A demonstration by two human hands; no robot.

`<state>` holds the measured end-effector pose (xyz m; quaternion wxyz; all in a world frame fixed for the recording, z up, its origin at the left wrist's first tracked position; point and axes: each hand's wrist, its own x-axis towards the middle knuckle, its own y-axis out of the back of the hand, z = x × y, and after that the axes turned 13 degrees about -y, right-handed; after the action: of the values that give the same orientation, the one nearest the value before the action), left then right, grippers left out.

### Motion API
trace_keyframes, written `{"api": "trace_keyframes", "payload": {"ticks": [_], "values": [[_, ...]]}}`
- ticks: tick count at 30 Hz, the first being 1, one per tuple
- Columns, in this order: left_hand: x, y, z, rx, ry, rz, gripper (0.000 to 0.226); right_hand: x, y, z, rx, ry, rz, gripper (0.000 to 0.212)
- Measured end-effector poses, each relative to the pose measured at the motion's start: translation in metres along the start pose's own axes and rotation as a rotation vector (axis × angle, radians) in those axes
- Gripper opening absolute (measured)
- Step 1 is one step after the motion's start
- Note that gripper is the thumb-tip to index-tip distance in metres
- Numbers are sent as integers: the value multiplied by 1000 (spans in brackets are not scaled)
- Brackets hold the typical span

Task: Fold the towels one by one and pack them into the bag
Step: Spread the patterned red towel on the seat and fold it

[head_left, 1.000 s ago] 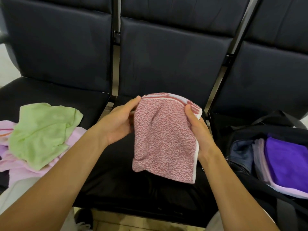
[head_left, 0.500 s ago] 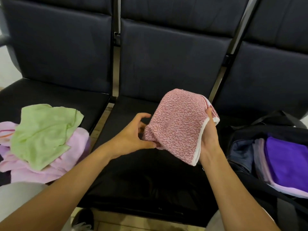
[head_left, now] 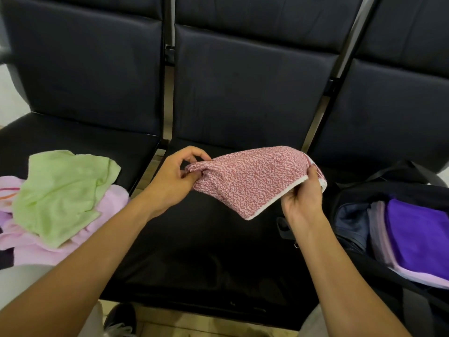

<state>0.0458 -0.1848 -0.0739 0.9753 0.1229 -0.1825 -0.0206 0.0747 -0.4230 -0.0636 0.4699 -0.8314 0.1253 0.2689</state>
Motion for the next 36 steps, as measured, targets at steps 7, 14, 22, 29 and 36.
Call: {"api": "trace_keyframes", "payload": {"ticks": [7, 14, 22, 29, 36], "values": [[-1, 1, -2, 41, 44, 54, 40, 1, -1, 1, 14, -31, -34, 50], [0, 1, 9, 22, -25, 117, 15, 1, 0, 3, -14, -53, -55, 49], [2, -3, 14, 28, -38, 252, 24, 6, 2, 2, -16, -29, -14, 45], [-2, -3, -4, 131, 371, -157, 51, 6, -1, 4, -244, 27, 16, 56], [0, -8, 3, 67, 390, -195, 31, 5, 0, 10, -441, -92, -83, 63]]}}
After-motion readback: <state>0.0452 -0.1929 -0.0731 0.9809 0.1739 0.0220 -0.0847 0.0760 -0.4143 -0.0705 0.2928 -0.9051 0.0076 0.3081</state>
